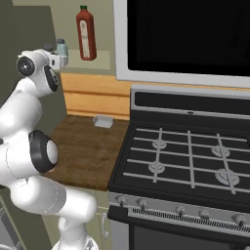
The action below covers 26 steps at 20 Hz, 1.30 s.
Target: Put the shaker and condiment bottle from the counter next to their counterparts in the cabinet.
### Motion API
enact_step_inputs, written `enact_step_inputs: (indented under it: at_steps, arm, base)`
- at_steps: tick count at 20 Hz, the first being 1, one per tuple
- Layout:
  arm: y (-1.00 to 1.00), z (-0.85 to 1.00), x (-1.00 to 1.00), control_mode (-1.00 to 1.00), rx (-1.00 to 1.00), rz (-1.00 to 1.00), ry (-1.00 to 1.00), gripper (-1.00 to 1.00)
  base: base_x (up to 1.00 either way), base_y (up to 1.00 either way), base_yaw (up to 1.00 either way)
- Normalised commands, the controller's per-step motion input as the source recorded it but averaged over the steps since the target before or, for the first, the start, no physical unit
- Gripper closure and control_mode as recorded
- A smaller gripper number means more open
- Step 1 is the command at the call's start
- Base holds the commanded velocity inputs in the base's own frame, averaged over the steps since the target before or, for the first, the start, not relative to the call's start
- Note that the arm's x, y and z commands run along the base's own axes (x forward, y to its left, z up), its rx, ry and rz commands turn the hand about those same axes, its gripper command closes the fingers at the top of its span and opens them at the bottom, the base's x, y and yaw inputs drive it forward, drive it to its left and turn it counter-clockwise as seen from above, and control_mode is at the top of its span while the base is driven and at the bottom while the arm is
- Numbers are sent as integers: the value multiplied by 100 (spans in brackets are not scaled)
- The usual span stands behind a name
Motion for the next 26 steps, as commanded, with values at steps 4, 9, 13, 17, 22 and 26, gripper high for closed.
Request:
enact_step_inputs:
  at_steps: [4, 9, 13, 17, 22, 26]
  arm:
    - [4, -6, 28, -100, 0, 0, 0, 100]
    - [8, -1, 39, -100, 0, 0, 0, 100]
    - [15, 0, 35, -100, 0, 0, 2, 100]
    - [12, 0, 10, -100, 0, 0, 13, 100]
    - [9, 0, 21, -100, -1, 0, 15, 100]
    - [0, 0, 2, -100, 0, 0, 6, 100]
  base:
    - [0, 0, 0]
    - [0, 0, 0]
    - [0, 0, 0]
    - [0, 0, 0]
    - [0, 0, 0]
    - [0, 0, 0]
